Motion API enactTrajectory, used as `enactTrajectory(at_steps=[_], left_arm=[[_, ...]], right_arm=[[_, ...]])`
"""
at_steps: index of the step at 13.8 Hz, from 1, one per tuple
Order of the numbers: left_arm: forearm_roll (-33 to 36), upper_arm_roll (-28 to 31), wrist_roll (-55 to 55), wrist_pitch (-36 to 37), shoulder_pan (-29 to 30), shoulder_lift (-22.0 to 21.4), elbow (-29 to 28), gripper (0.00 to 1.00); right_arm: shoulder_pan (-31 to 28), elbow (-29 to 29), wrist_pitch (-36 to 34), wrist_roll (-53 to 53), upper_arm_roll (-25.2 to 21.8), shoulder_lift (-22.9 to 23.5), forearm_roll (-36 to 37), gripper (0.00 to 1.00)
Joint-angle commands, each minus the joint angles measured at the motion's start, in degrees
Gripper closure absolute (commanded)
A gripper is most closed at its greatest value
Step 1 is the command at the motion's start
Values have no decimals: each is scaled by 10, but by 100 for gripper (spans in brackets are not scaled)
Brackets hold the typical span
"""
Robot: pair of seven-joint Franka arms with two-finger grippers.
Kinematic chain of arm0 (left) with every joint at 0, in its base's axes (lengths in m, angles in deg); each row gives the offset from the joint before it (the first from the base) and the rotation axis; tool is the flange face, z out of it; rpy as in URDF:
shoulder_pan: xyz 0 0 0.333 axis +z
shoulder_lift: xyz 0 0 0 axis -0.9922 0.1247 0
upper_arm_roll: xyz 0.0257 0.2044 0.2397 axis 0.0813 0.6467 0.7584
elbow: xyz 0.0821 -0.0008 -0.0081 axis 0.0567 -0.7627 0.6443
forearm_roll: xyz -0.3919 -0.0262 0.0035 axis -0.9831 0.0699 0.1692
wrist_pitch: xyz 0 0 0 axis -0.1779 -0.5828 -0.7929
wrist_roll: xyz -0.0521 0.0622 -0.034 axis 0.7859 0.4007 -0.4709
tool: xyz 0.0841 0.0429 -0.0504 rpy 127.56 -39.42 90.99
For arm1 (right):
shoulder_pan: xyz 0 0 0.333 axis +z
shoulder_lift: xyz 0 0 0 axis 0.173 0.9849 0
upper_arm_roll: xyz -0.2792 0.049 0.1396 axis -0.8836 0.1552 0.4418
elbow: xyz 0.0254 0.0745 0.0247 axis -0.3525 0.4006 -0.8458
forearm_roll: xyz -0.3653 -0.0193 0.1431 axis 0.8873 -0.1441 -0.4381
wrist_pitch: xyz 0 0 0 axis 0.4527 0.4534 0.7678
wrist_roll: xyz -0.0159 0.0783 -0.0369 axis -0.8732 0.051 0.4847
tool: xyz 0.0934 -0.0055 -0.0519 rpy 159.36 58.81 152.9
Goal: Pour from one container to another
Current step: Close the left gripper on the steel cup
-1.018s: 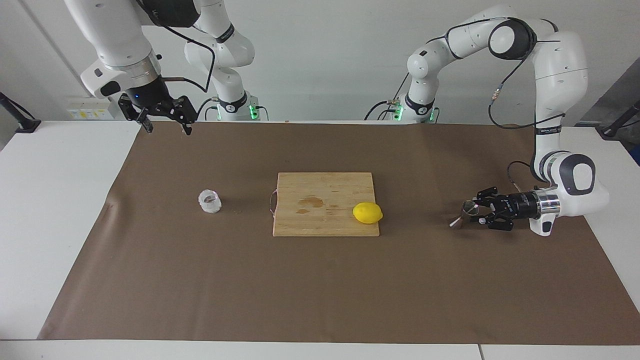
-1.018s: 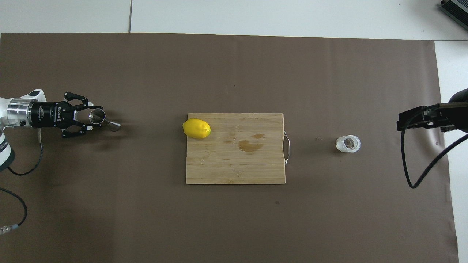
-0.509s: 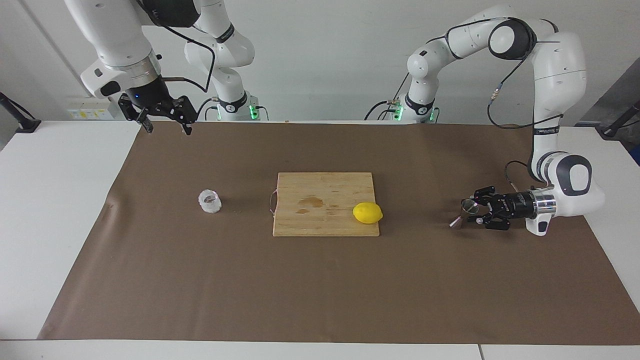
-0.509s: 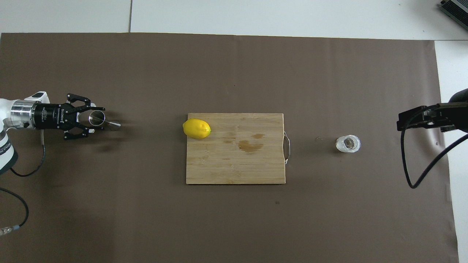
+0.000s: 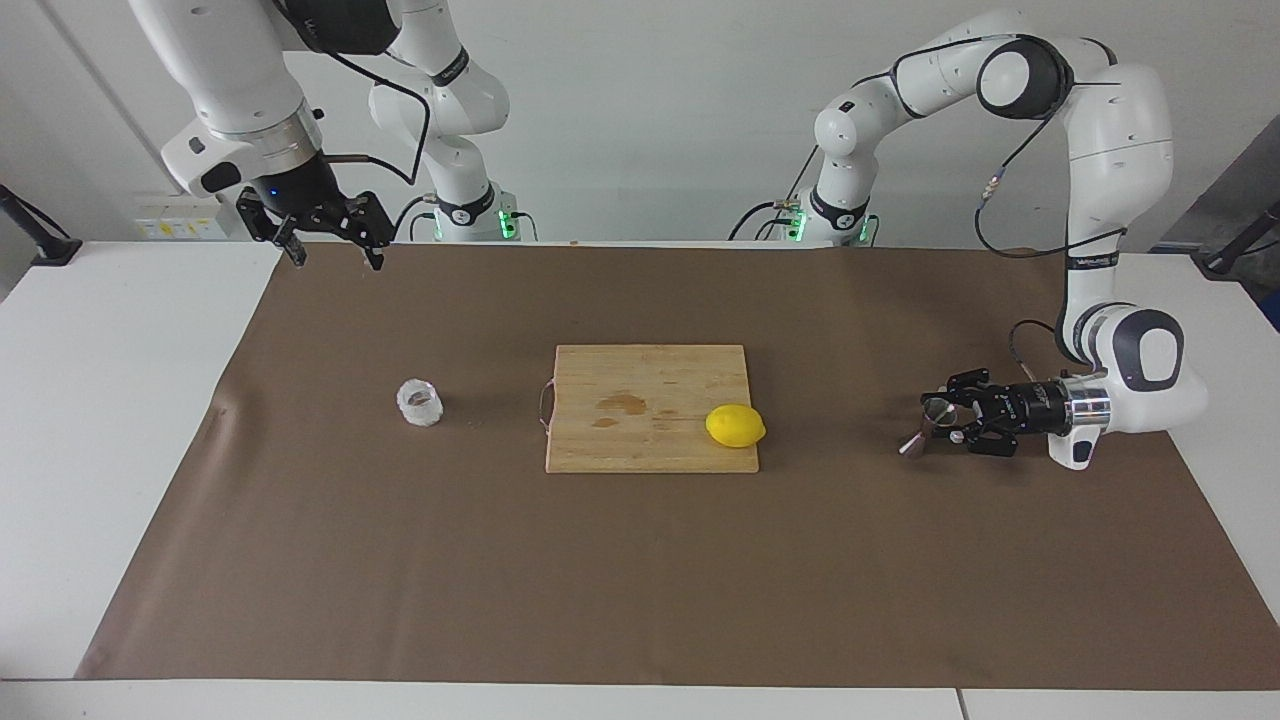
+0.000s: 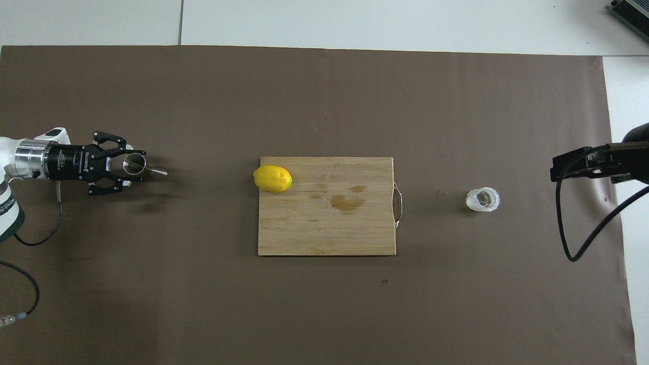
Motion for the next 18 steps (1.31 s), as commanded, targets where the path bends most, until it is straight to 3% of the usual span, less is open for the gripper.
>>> enactTrajectory(at_steps=[1, 8, 14, 16, 18], left_arm=[[-4, -8, 2, 10, 14, -7, -13, 40], [-3, -8, 8, -1, 15, -8, -12, 42], [-5, -8, 1, -9, 14, -8, -12, 92], [-6, -8, -1, -10, 14, -8, -12, 100], [-8, -9, -2, -6, 14, -8, -10, 100]], right_arm=[[-6, 13, 0, 10, 0, -12, -14, 0], [-6, 13, 0, 10, 0, -12, -13, 0], [-6, 12, 0, 10, 1, -12, -13, 0], [-6, 12, 0, 10, 0, -12, -13, 0], [-6, 12, 0, 10, 0, -12, -13, 0]])
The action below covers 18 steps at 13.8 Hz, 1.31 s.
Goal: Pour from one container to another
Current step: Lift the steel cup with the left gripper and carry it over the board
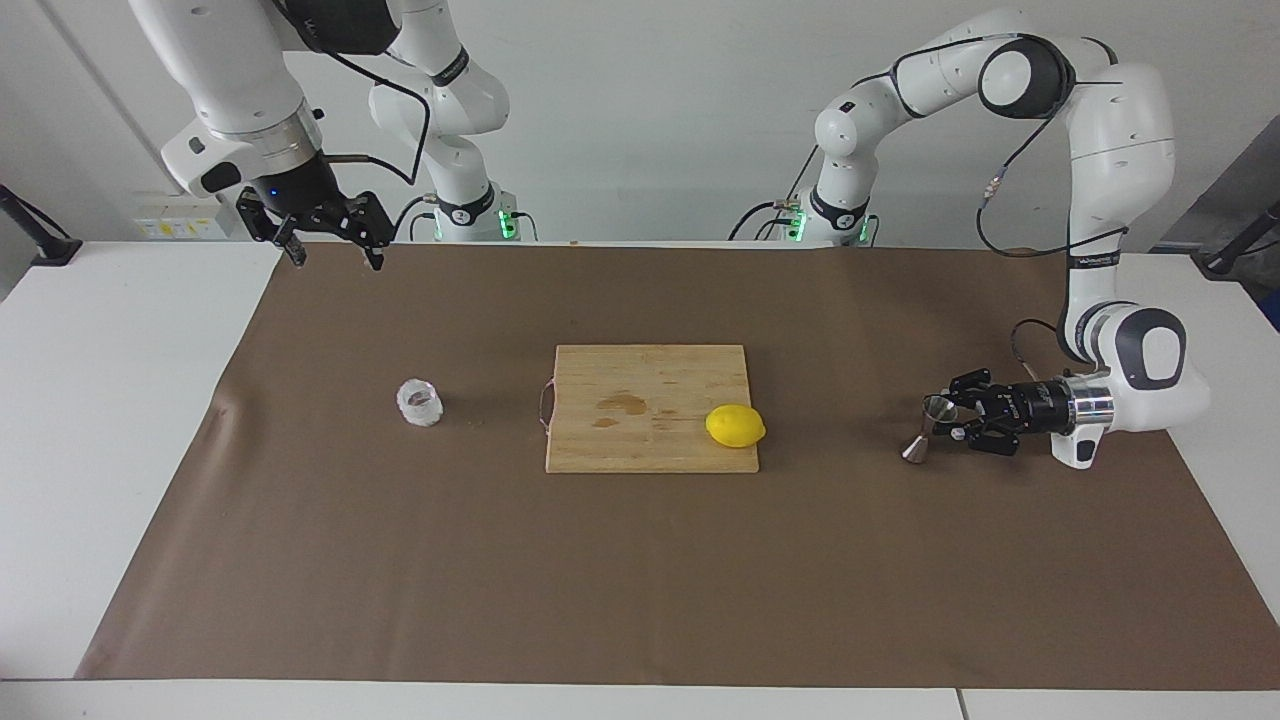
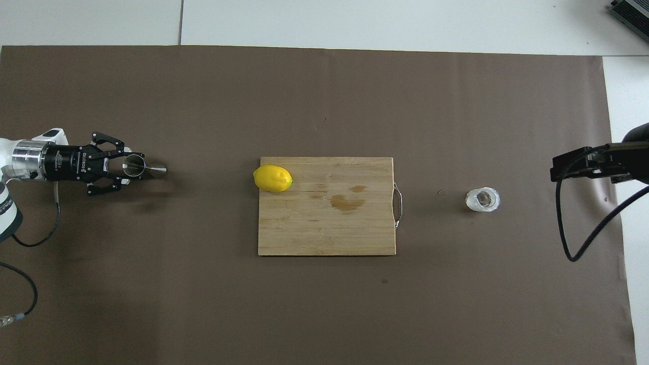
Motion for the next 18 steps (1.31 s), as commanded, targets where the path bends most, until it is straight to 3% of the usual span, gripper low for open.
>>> enactTrajectory(at_steps=[1, 6, 11, 15, 18], left_arm=[[-9, -9, -3, -3, 5, -8, -7, 100], [-61, -26, -69, 12, -34, -60, -20, 100], [-145, -23, -82, -4, -118, -127, -93, 100], [-249, -19, -70, -81, -207, -165, -158, 100], [-305, -13, -69, -150, -280, -169, -166, 100]], right_arm=[[-6, 13, 0, 10, 1, -12, -14, 0], [-6, 13, 0, 10, 0, -12, -14, 0], [-6, 13, 0, 10, 1, -12, -14, 0], [-5, 13, 0, 10, 0, -12, -14, 0], [-6, 12, 0, 10, 0, -12, -13, 0]])
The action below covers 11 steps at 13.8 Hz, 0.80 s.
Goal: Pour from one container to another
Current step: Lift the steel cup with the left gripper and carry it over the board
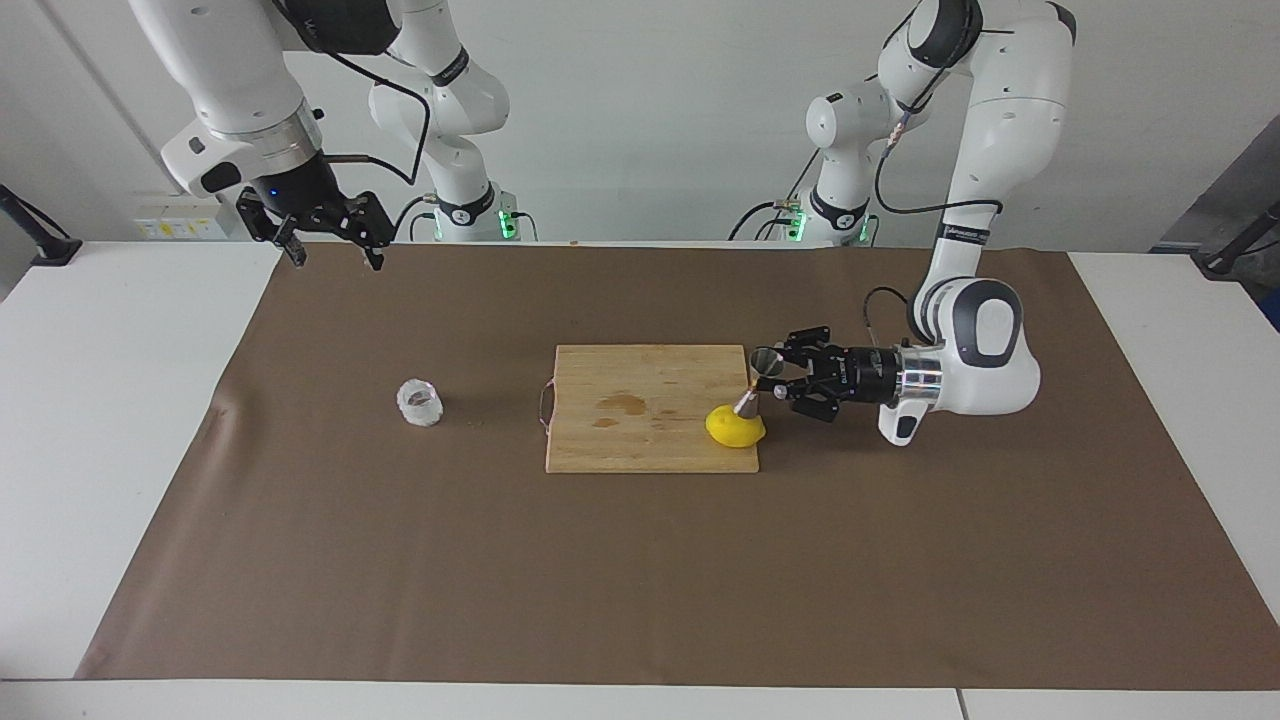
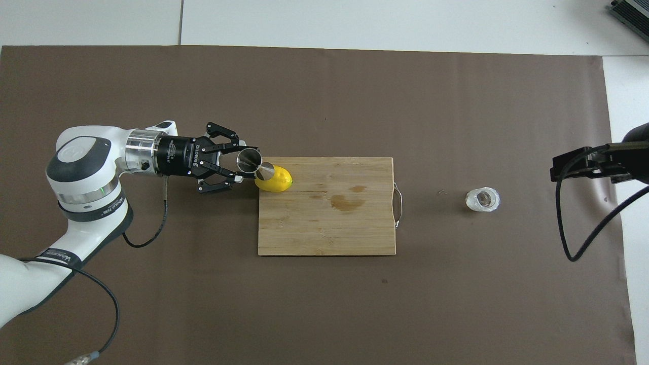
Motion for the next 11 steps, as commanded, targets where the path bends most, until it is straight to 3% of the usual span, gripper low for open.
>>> enactTrajectory(at_steps=[1, 5, 11], left_arm=[[-47, 20, 5, -60, -64, -29, -26, 100], [-83, 21, 11, -160, -138, -26, -32, 100], [-212, 21, 63, -280, -224, -21, -44, 100]], right_arm=[[-6, 12, 0, 10, 0, -12, -14, 0], [-6, 12, 0, 10, 0, -12, -13, 0], [-6, 13, 0, 10, 0, -12, -14, 0]])
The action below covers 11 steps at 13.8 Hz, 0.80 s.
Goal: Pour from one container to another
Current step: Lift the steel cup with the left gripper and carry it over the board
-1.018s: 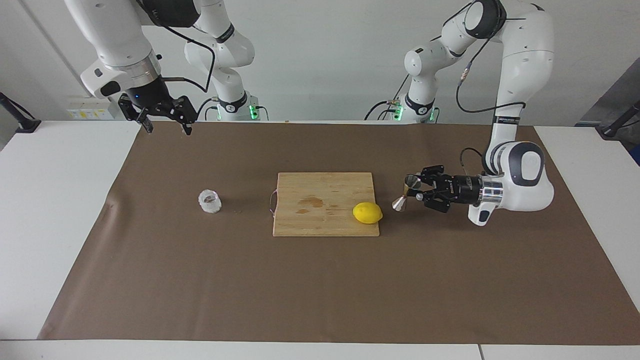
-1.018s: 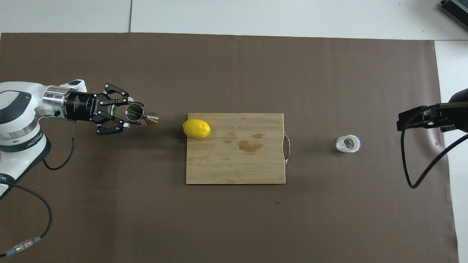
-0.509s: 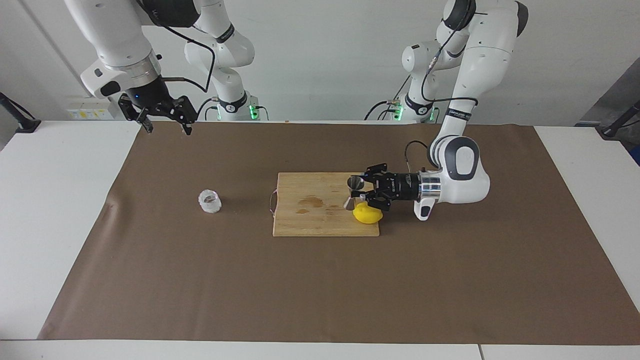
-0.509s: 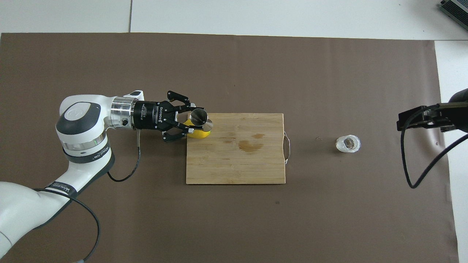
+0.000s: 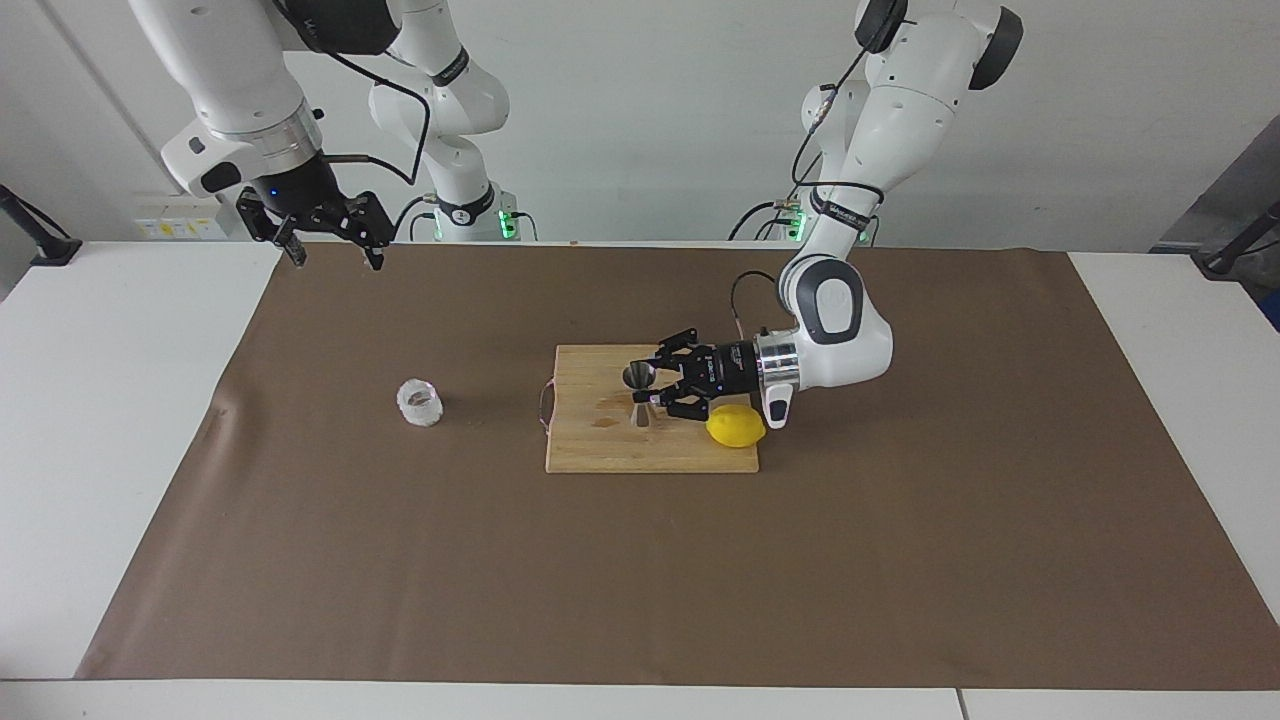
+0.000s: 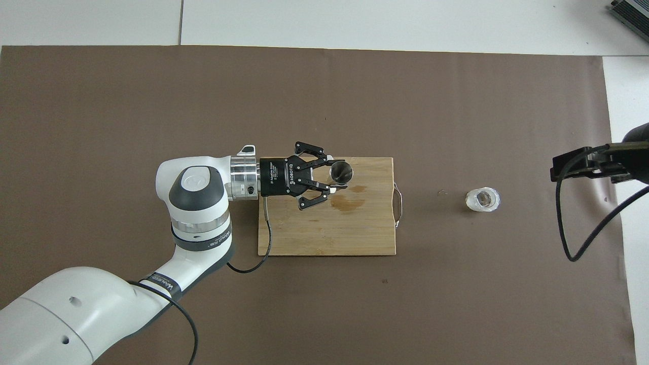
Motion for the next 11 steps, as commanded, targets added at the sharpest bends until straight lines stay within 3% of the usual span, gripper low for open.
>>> enactTrajectory(at_steps=[1, 11], left_arm=[[-64, 12, 44, -47, -36, -17, -30, 100], [-121, 15, 106, -95, -75, -17, -42, 100]], right_arm=[[-6, 13, 0, 10, 0, -12, -14, 0], [-5, 13, 0, 10, 0, -12, -14, 0]])
